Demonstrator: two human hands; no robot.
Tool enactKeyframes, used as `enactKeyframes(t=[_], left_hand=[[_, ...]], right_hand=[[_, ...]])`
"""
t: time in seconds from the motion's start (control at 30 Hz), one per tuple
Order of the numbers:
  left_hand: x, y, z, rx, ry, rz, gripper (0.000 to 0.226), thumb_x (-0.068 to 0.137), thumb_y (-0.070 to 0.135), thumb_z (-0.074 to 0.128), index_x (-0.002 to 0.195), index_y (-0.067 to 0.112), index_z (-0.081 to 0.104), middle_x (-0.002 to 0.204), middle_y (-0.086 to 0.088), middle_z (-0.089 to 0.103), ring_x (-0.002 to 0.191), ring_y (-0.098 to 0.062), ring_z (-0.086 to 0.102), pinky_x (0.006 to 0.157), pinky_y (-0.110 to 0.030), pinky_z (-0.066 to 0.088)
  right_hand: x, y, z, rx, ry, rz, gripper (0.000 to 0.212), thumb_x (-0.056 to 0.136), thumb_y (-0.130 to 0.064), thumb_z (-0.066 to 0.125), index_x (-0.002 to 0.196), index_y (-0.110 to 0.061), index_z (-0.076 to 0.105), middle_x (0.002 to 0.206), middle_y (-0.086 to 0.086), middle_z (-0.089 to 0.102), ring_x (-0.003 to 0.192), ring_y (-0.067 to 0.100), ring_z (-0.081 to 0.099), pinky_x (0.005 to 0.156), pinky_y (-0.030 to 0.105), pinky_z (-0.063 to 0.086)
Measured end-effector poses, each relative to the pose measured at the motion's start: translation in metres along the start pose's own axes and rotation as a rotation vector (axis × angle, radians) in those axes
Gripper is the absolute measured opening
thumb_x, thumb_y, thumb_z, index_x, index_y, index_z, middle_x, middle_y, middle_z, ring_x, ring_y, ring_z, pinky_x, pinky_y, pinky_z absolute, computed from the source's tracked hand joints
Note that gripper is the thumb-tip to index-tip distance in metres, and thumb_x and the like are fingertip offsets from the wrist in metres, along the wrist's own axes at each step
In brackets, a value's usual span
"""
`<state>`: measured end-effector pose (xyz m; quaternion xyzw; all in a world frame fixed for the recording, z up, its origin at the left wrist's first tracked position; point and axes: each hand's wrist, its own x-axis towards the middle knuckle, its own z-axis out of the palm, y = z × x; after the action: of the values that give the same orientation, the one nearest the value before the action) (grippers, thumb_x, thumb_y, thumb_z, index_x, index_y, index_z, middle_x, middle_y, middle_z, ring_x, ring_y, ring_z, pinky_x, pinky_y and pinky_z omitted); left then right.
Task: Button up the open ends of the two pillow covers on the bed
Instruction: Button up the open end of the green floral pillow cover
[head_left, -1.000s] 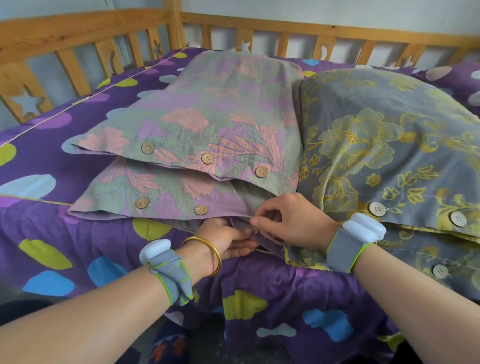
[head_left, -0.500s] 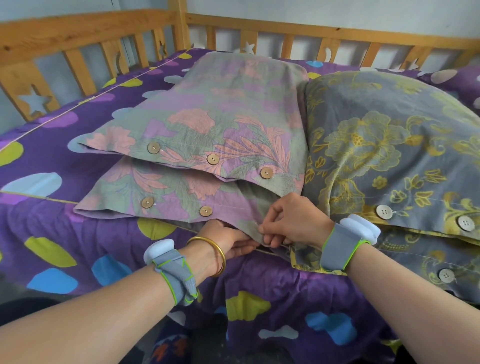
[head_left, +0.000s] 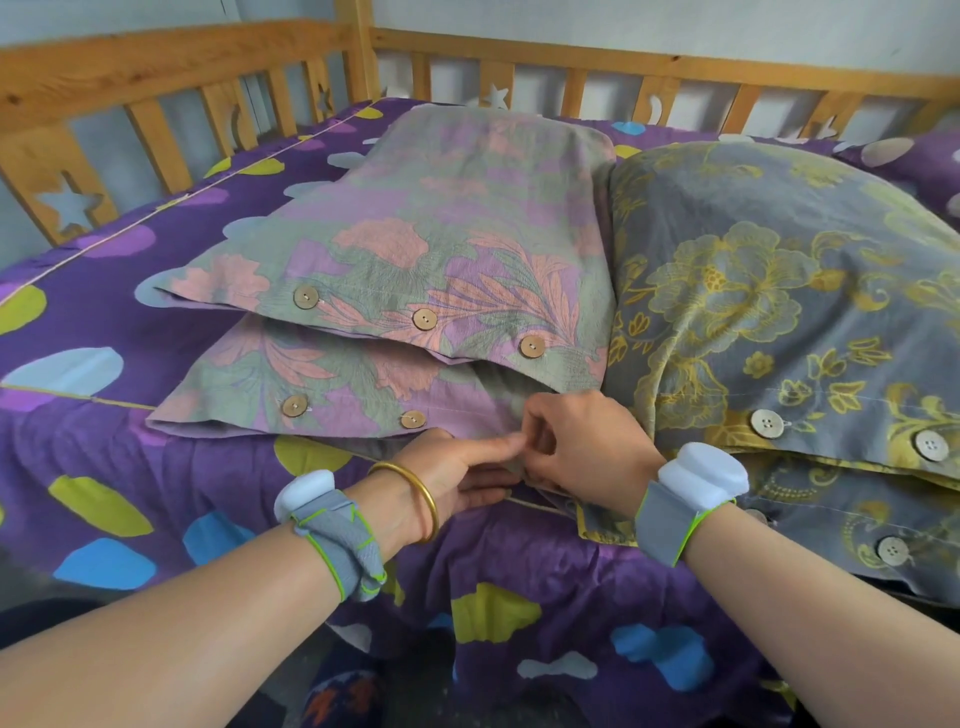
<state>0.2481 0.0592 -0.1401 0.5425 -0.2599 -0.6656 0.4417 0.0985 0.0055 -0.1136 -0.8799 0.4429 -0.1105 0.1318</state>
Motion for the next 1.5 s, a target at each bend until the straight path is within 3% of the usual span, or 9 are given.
enactKeyframes(t=[0.1, 0.33, 0.47, 0.57, 0.67, 0.83, 1.07, 1.27, 1.5], left_hand=[[0.003, -0.003, -0.002, -0.028, 0.076, 0.005, 0.007, 0.080, 0.009, 0.070, 0.084, 0.003, 0.068, 0.062, -0.004, 0.072, 0.059, -0.012, 0.069, 0.057, -0.021, 0.056], [0.008, -0.005, -0.007, -0.093, 0.165, 0.017, 0.008, 0.083, -0.002, 0.064, 0.079, 0.005, 0.062, 0.054, -0.001, 0.071, 0.048, -0.011, 0.069, 0.048, -0.017, 0.052], [0.011, -0.007, -0.004, -0.068, 0.189, 0.045, 0.012, 0.084, -0.005, 0.061, 0.075, 0.003, 0.060, 0.050, -0.001, 0.068, 0.042, -0.008, 0.064, 0.043, -0.014, 0.049], [0.015, -0.010, -0.003, -0.005, 0.214, 0.101, 0.009, 0.082, -0.006, 0.063, 0.076, 0.000, 0.061, 0.070, -0.012, 0.065, 0.049, -0.011, 0.062, 0.044, -0.014, 0.051], [0.015, -0.010, -0.003, -0.003, 0.198, 0.112, 0.003, 0.083, -0.004, 0.064, 0.080, -0.002, 0.063, 0.075, -0.015, 0.065, 0.047, -0.011, 0.062, 0.047, -0.018, 0.055], [0.006, -0.004, 0.002, -0.105, 0.084, 0.025, 0.019, 0.084, 0.013, 0.066, 0.099, -0.001, 0.066, 0.088, -0.014, 0.070, 0.072, -0.022, 0.069, 0.071, -0.032, 0.059], [0.002, -0.013, 0.021, -0.121, -0.026, -0.117, 0.018, 0.088, 0.000, 0.058, 0.104, -0.005, 0.060, 0.091, -0.020, 0.066, 0.083, -0.030, 0.066, 0.072, -0.037, 0.059], [0.004, -0.005, 0.031, -0.324, -0.105, -0.182, 0.021, 0.097, 0.001, 0.040, 0.095, -0.011, 0.057, 0.072, -0.024, 0.072, 0.071, -0.028, 0.074, 0.063, -0.040, 0.058], [-0.011, -0.003, 0.032, -0.044, -0.187, -0.320, 0.029, 0.097, 0.019, 0.045, 0.106, -0.003, 0.062, 0.082, -0.018, 0.075, 0.071, -0.022, 0.075, 0.059, -0.028, 0.061]], right_hand=[[-0.001, 0.001, 0.005, -0.140, 0.048, -0.154, 0.012, 0.079, -0.034, 0.058, 0.086, -0.025, 0.056, 0.081, 0.000, 0.071, 0.080, 0.029, 0.065, 0.070, 0.036, 0.051], [-0.001, 0.014, 0.014, -0.322, 0.238, -0.453, 0.024, 0.070, -0.029, 0.073, 0.076, -0.023, 0.050, 0.055, -0.003, 0.063, 0.048, 0.025, 0.059, 0.043, 0.025, 0.034], [-0.002, 0.005, 0.007, 0.240, 0.012, -0.011, 0.012, 0.084, -0.025, 0.066, 0.078, -0.017, 0.060, 0.066, 0.000, 0.073, 0.056, 0.017, 0.065, 0.053, 0.029, 0.053], [0.000, 0.003, 0.001, 0.808, -0.227, 0.386, 0.016, 0.091, -0.014, 0.061, 0.080, -0.003, 0.066, 0.063, 0.005, 0.072, 0.037, 0.007, 0.053, 0.034, 0.015, 0.039], [-0.001, 0.003, -0.002, 0.897, -0.342, 0.477, 0.020, 0.094, -0.017, 0.057, 0.083, -0.003, 0.066, 0.062, 0.004, 0.072, 0.035, 0.004, 0.050, 0.031, 0.013, 0.034], [-0.005, 0.014, -0.016, 0.378, 0.014, 0.147, 0.012, 0.089, -0.013, 0.058, 0.079, -0.013, 0.065, 0.066, 0.000, 0.074, 0.049, 0.010, 0.067, 0.046, 0.018, 0.050], [-0.025, 0.024, -0.019, -0.082, -0.026, -0.017, 0.005, 0.083, -0.023, 0.062, 0.088, -0.022, 0.061, 0.084, -0.004, 0.068, 0.083, 0.020, 0.064, 0.076, 0.036, 0.052], [-0.037, 0.027, -0.021, -0.256, -0.129, 0.001, 0.057, 0.062, -0.068, 0.066, 0.092, -0.026, 0.043, 0.094, -0.009, 0.059, 0.086, 0.020, 0.061, 0.071, 0.033, 0.045], [-0.045, 0.025, -0.009, -0.465, -0.135, -0.130, 0.030, 0.084, -0.012, 0.049, 0.114, -0.017, 0.047, 0.119, 0.003, 0.058, 0.108, 0.029, 0.058, 0.076, 0.038, 0.049]])
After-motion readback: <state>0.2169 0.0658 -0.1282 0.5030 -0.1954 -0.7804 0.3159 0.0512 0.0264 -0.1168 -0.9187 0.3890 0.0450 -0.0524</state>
